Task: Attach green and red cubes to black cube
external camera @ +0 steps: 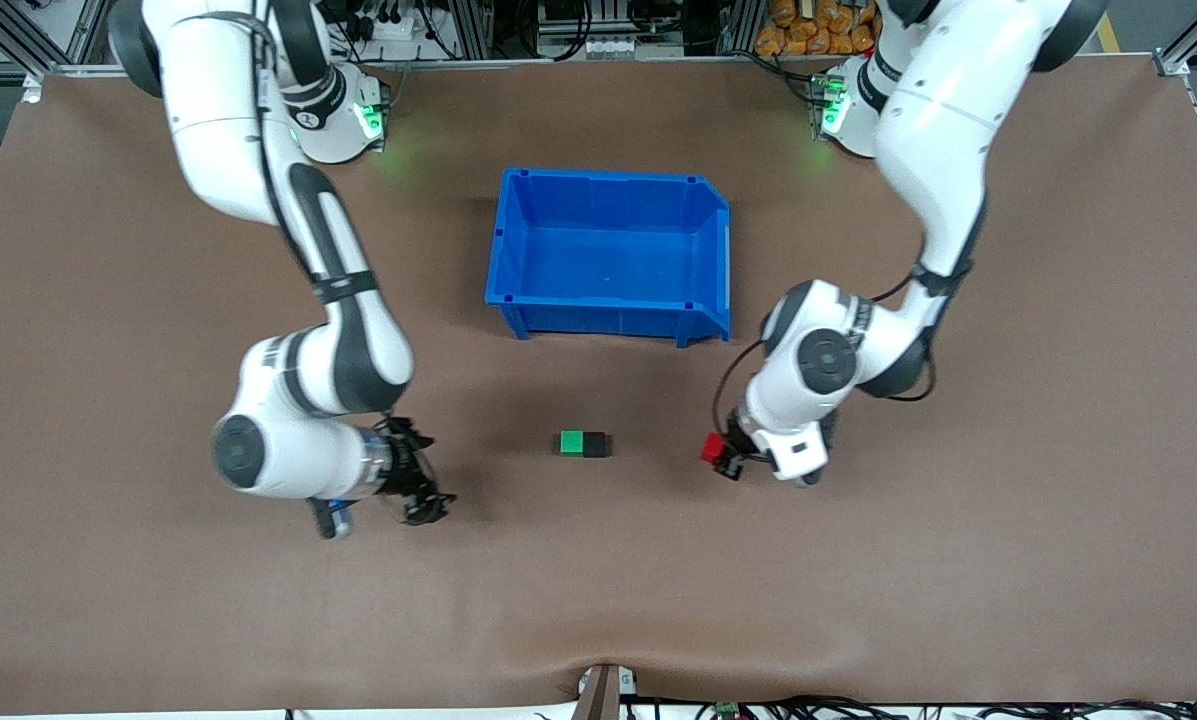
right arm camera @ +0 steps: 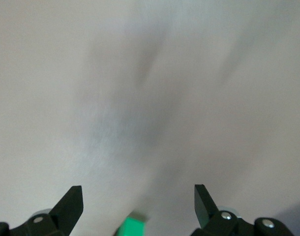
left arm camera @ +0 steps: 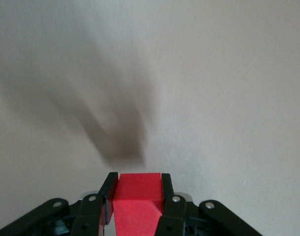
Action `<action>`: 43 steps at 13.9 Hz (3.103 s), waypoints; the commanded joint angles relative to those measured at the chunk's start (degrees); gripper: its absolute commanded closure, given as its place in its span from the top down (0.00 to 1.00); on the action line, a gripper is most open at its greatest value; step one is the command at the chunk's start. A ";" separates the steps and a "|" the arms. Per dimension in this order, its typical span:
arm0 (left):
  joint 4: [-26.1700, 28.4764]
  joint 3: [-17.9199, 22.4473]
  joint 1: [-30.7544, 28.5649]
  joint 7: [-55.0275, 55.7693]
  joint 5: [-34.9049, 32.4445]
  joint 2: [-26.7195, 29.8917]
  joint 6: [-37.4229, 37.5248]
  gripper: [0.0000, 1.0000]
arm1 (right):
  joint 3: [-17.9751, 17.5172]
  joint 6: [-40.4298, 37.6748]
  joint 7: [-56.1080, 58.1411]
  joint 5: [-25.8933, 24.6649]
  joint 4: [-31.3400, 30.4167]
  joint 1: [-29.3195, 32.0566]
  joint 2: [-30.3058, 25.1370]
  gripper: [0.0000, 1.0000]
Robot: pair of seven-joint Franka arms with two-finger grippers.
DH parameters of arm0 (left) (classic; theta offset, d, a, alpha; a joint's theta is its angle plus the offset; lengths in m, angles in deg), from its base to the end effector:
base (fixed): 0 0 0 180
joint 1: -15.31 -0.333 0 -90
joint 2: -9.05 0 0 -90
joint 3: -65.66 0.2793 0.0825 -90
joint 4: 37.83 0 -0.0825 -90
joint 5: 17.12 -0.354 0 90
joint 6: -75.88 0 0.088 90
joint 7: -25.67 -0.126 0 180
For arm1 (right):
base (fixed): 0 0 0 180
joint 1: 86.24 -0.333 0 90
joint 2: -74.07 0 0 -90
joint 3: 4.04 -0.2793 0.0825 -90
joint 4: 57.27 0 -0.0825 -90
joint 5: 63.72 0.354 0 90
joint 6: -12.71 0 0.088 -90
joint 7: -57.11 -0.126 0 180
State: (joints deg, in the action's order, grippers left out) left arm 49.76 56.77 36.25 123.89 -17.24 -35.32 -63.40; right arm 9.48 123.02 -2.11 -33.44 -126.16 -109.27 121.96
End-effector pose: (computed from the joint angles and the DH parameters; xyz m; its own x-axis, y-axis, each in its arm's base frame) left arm 0.5943 -0.3244 0.1908 0.3261 0.9371 -0.1244 0.9427 -0.3127 0.1162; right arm 0.6678 0.1964 0.2520 0.5154 -0.7987 -0.3105 -0.8490 -0.5252 -0.0583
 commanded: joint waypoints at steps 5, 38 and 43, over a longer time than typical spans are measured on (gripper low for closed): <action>-12.79 0.63 6.91 14.01 2.40 -9.33 1.73 0.00 | 10.89 -4.58 40.79 -7.60 1.99 1.33 -1.13 1.00; -13.94 0.28 4.82 -1.13 3.81 10.06 15.77 1.00 | 1.43 -28.22 66.17 -25.45 -15.14 16.70 -43.84 1.00; -13.23 0.63 -3.87 -26.63 2.93 21.67 30.26 1.00 | -1.37 -27.61 65.38 -25.62 -16.98 19.50 -44.64 1.00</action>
State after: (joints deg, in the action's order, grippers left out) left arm 33.37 57.46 35.00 104.01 -13.98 -18.27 -36.54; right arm 11.34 95.13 63.47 -58.26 -141.24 -93.34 78.92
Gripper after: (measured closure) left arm 0.000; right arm 0.000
